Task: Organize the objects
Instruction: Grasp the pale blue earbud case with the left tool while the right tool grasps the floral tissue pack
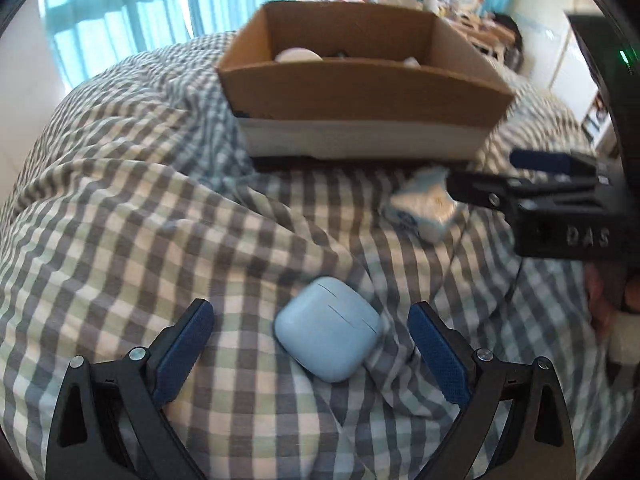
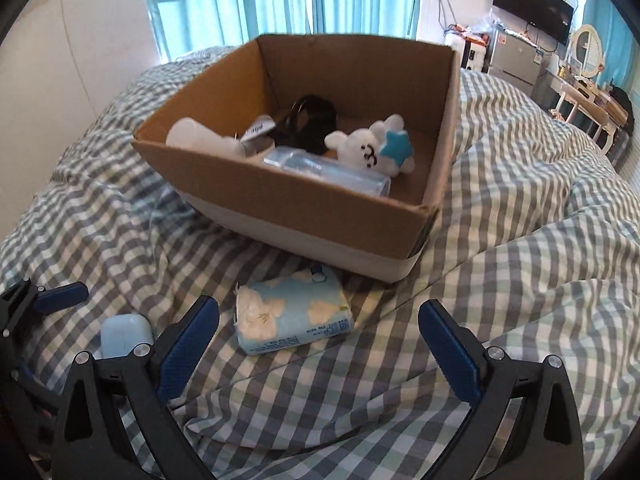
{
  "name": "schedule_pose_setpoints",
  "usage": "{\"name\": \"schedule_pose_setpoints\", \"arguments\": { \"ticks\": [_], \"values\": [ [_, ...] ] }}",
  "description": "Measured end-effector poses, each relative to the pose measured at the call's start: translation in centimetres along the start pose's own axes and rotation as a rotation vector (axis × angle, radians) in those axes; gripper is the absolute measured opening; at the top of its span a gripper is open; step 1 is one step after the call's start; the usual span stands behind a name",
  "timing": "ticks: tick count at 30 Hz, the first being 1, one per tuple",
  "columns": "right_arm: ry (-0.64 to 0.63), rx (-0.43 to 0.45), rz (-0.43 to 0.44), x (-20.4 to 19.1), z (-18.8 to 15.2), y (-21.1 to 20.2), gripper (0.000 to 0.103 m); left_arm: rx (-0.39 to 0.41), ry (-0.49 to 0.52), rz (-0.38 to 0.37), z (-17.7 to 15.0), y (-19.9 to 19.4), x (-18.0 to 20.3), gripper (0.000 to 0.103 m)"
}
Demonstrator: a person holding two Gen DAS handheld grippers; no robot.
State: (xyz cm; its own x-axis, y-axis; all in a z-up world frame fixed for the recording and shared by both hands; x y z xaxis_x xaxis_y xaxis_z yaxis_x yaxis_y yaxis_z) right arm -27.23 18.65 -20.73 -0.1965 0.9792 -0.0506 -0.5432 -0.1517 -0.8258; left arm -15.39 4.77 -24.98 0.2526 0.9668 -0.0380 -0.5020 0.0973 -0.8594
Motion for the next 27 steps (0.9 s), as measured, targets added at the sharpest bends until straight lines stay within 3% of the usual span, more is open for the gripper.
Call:
{"name": "schedule_pose_setpoints", "arguments": {
  "ticks": [5,9,11,17,21,27],
  "values": [
    [0.042,-0.018,-0.024,0.8,-0.4,0.4,0.100,-0.021,0.009,-0.005,-0.3,0.5,0.1,0.095],
    [0.063,-0.001,-0.028,1.1,-0.4,0.0,0.100,-0.035,0.017,-0.014,-0.6,0.6,0.2,0.072],
    [0.060,0.002,-0.036,1.1,-0.4,-0.1,0.100,-0.047,0.023,-0.023,-0.8,0.8,0.4,0.066],
    [-0.006,0.008,-0.086,-0.1,-0.7,0.0,0.100,-0.095,0.037,-0.019,-1.2,1.7,1.0,0.065],
    [-0.052,-0.003,-0.052,-1.5,-1.0,0.7,0.100,-0.097,0.048,-0.008,-1.4,1.6,1.3,0.059],
    [-0.061,-0.047,-0.006,-2.3,-1.4,2.1,0.100,-0.080,0.031,0.007,-0.7,0.3,1.4,0.059]
  ]
}}
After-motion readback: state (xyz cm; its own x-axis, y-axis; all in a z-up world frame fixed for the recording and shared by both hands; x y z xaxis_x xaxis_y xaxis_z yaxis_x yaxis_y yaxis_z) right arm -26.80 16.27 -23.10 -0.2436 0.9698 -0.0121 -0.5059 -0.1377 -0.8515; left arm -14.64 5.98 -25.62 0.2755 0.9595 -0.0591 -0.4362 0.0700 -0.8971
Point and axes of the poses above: each gripper's, at about its wrist camera, not at the fingertips, and y roughly the way its jaws point, x to its right, z to its top, the point moved 8 cm from there along y, roughly the way its jaws point, and after that the axes turned 4 degrees about y, right-handed, at the moved point
